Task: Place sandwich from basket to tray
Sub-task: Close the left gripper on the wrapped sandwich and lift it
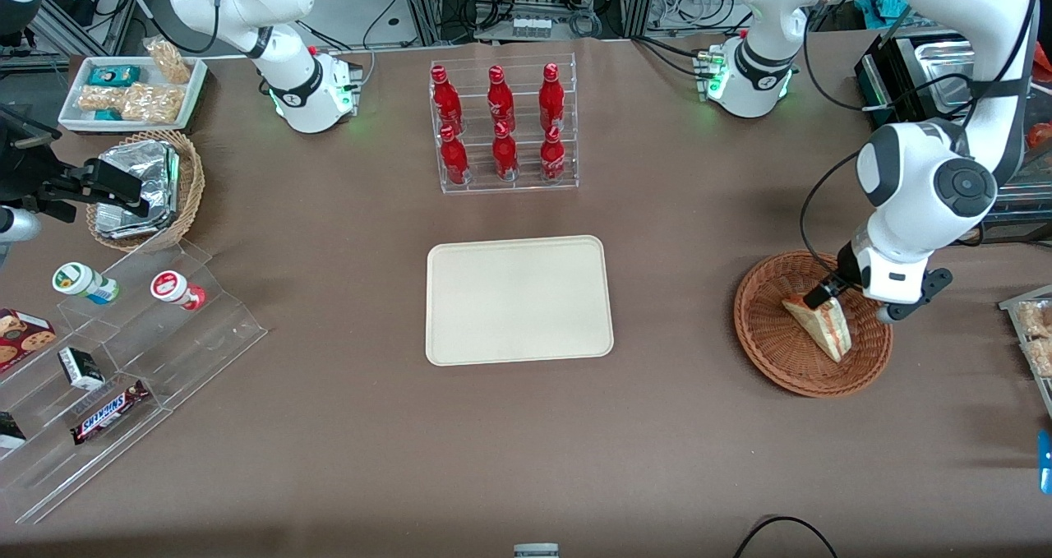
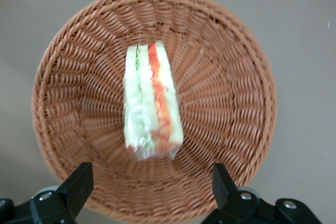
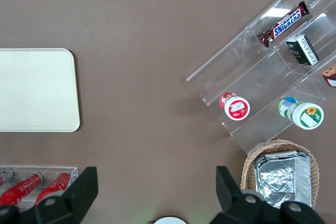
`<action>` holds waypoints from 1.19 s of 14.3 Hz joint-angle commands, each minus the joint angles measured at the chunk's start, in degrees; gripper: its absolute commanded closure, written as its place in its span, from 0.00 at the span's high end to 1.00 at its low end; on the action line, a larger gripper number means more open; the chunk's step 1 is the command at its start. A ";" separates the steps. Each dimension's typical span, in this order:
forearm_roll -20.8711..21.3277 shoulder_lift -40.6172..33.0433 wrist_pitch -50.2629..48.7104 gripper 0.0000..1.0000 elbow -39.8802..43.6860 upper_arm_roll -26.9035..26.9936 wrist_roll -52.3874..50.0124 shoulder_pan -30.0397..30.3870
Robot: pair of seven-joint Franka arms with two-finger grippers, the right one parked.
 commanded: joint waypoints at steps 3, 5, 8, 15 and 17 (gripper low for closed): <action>0.38 6.42 1.44 1.00 4.75 -0.07 -2.31 0.66; 0.82 8.97 2.31 1.00 5.20 -0.07 -2.05 1.10; 1.08 10.65 3.63 0.31 5.11 0.02 -1.96 1.28; 2.65 5.04 -10.99 0.06 9.04 -0.60 -1.17 -0.99; 3.80 5.11 -21.71 0.04 14.31 -0.60 -1.16 -5.82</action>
